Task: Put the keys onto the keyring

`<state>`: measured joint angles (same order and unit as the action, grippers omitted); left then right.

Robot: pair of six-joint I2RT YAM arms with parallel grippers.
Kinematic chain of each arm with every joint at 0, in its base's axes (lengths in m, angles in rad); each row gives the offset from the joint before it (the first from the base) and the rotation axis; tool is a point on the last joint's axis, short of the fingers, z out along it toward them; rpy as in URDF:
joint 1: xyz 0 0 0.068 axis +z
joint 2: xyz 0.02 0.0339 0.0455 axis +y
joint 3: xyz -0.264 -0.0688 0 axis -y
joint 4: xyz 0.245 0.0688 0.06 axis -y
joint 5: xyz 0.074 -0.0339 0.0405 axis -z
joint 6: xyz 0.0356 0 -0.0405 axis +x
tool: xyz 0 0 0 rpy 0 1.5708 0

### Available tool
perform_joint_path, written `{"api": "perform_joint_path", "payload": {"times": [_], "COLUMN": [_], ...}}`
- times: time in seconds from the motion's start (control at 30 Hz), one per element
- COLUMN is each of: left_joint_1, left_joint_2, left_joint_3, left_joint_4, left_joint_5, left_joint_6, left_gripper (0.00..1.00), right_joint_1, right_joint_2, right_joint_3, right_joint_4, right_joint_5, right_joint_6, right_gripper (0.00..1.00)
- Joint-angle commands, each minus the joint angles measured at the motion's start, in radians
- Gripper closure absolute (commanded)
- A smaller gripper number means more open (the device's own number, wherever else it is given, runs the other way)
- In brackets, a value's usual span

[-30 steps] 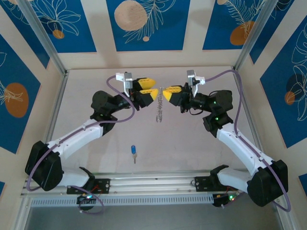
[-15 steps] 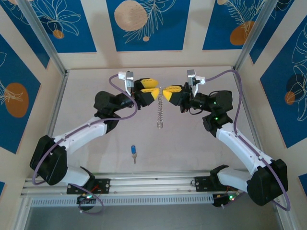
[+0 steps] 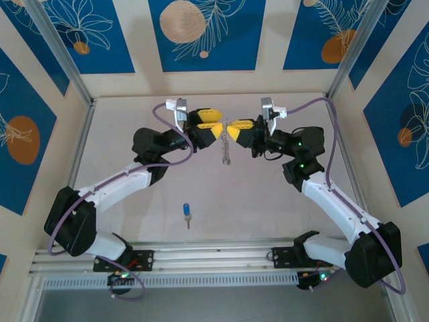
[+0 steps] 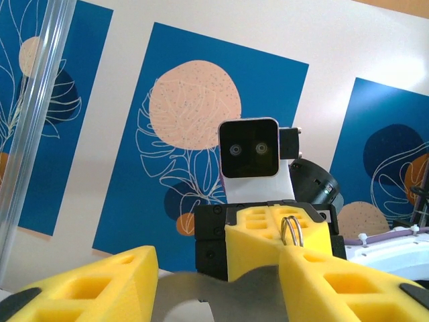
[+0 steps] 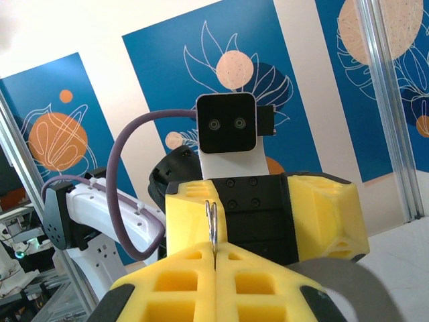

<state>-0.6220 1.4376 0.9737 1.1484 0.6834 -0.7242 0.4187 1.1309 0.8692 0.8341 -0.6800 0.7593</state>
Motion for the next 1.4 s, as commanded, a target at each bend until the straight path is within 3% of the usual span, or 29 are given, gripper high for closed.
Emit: {"api": "perform_joint_path", "payload": {"times": [0.0, 0.33, 0.53, 1.17, 1.37], "left_joint_1": [0.000, 0.000, -0.002, -0.019, -0.023], "left_joint_2": [-0.019, -0.065, -0.042, 0.018, 0.027], "left_joint_3": [0.006, -0.045, -0.019, 0.023, 0.033], "left_joint_4": [0.078, 0.054, 0.068, 0.066, 0.072], "left_joint_5": [-0.004, -0.068, -0.028, -0.001, 0.008], "left_joint_6": [0.006, 0.058, 0.029, 0.020, 0.014], "left_gripper": [0.45, 0.38, 0.38, 0.45, 0.59], "right_joint_1": [0.001, -0.020, -0.020, 0.006, 0.011], "right_joint_2": [-0.010, -0.039, -0.031, 0.007, 0.008], "right_joint_3": [-0.016, -0.039, -0.035, -0.015, -0.014], "right_joint_4": [0.024, 0.017, 0.029, 0.043, 0.042], "right_joint_5": [0.039, 0.070, 0.059, 0.043, 0.044], "right_joint_6": [-0.003, 0.003, 0.014, 0.015, 0.014], "right_gripper": [1.00, 1.00, 1.00, 1.00, 1.00]}}
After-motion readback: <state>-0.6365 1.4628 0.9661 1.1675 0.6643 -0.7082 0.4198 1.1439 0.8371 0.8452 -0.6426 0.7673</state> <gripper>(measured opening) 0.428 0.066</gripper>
